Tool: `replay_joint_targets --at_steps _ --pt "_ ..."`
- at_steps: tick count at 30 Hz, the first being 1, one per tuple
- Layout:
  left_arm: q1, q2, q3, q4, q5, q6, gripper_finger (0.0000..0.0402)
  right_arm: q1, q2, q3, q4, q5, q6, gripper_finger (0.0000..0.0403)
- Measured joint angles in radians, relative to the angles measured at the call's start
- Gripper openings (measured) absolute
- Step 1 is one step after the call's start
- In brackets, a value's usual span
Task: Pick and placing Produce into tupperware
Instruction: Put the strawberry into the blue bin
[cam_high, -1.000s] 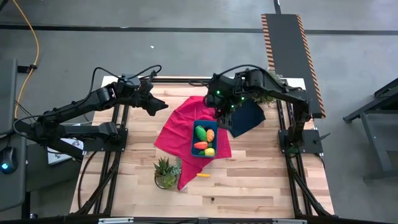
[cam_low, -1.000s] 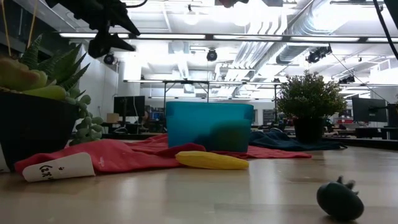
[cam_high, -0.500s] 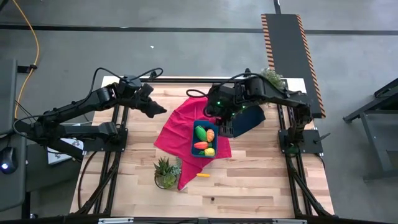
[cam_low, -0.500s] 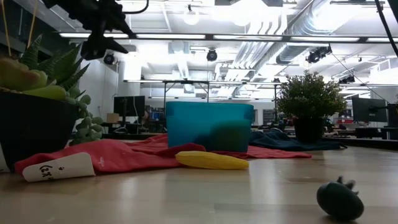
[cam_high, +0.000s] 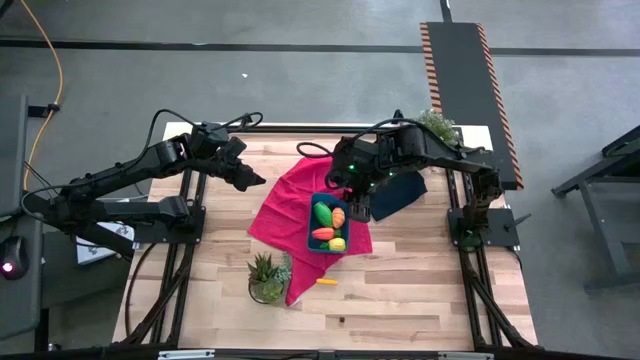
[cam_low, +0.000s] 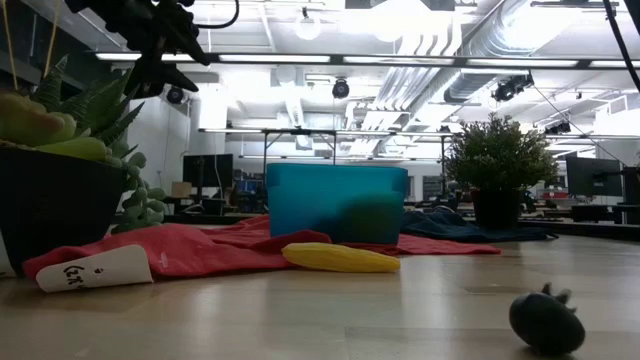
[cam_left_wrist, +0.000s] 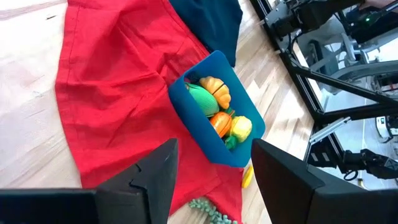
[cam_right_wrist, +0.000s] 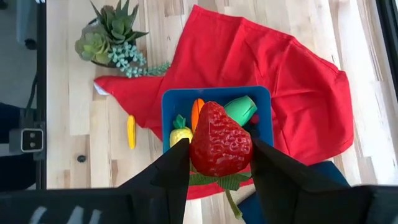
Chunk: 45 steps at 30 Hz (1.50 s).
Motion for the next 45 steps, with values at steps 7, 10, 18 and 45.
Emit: replay_joint_targets --at_steps 7,10,18,45 --pt "0.001 0.000 0.000 -0.002 0.000 0.000 0.0193 0.000 0.000 0.000 0.023 0.015 0.018 0.0138" --pt "0.001 0.000 0.000 -0.002 0.000 -0.001 0.0193 0.000 0.006 0.000 0.033 0.036 0.018 0.0138" --pt "0.001 0.000 0.000 -0.002 -0.001 -0.001 0.0193 0.000 0.075 0.000 0.028 0.031 0.016 0.0138" --pt "0.000 0.000 0.000 -0.002 -0.002 -0.001 0.0193 0.013 0.288 0.001 0.083 0.032 -0.056 0.0138"
